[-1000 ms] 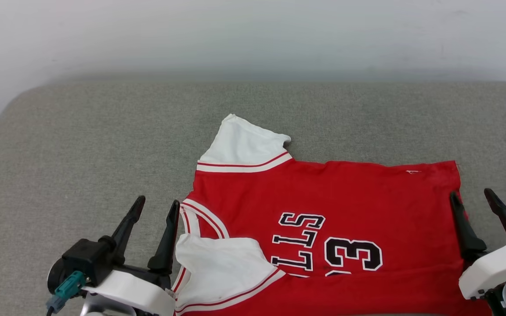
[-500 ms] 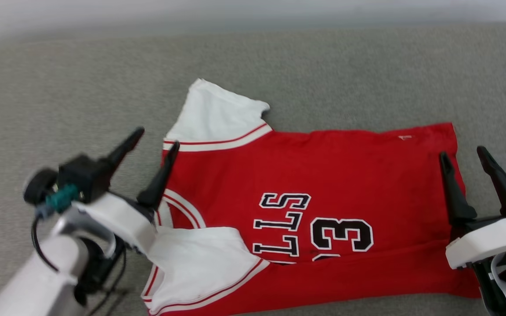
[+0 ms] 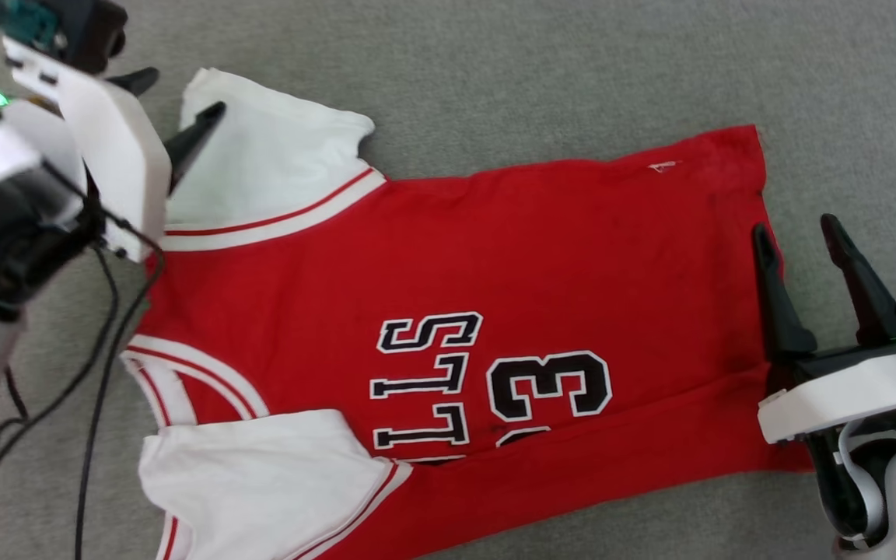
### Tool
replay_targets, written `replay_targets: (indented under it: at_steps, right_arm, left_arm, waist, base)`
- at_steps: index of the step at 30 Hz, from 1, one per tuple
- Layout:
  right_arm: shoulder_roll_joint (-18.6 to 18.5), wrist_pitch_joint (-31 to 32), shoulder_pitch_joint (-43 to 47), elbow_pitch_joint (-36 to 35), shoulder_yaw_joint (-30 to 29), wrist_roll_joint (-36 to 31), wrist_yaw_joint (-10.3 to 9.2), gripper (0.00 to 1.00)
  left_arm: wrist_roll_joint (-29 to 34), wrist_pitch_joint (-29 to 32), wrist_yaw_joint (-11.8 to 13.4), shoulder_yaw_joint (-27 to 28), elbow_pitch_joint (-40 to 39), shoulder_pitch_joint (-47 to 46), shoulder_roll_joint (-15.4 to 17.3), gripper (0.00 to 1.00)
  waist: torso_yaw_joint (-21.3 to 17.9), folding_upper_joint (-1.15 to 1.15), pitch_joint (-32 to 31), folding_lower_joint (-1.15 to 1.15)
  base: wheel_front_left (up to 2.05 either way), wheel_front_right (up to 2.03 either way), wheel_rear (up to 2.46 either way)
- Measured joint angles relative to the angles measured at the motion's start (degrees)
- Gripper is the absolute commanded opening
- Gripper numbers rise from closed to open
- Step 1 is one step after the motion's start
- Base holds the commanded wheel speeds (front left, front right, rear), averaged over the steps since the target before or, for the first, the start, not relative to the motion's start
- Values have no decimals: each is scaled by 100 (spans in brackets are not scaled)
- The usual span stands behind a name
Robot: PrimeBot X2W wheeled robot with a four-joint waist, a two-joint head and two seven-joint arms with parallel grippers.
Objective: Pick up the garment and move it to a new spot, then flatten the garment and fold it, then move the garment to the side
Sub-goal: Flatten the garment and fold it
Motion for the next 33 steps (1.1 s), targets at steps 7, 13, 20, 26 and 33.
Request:
replay_targets:
  at_steps: [7, 13, 20, 26, 33]
  right_arm:
    - [116, -99, -110, 225, 3, 7, 0, 100]
    - [178, -155, -202, 334, 74, -10, 0, 100]
    - [215, -170, -242, 396, 143, 21, 0, 100]
    - [225, -169, -241, 408, 105, 27, 0, 100]
    - [155, 46, -255, 409, 90, -27, 0, 100]
  left_arm:
    - [-220, 1360, 55, -136, 628, -904, 171, 100]
    - [-260, 1691, 129, -194, 1274, -1226, 70, 100]
    - [-225, 1635, 104, -261, 1818, -1406, -37, 100]
    - [-376, 1631, 88, -265, 2037, -1437, -138, 0]
    - [-422, 913, 42, -208, 2153, -1217, -311, 0]
  waist:
    - [-336, 0, 347, 0]
    - [-484, 0, 496, -1]
    - [-577, 0, 640, -1]
    - [-556, 0, 666, -1]
    - [-429, 0, 420, -1]
  base:
    - [0, 0, 0]
    - [0, 0, 0]
    - [0, 0, 0]
    - [0, 0, 0]
    - [0, 0, 0]
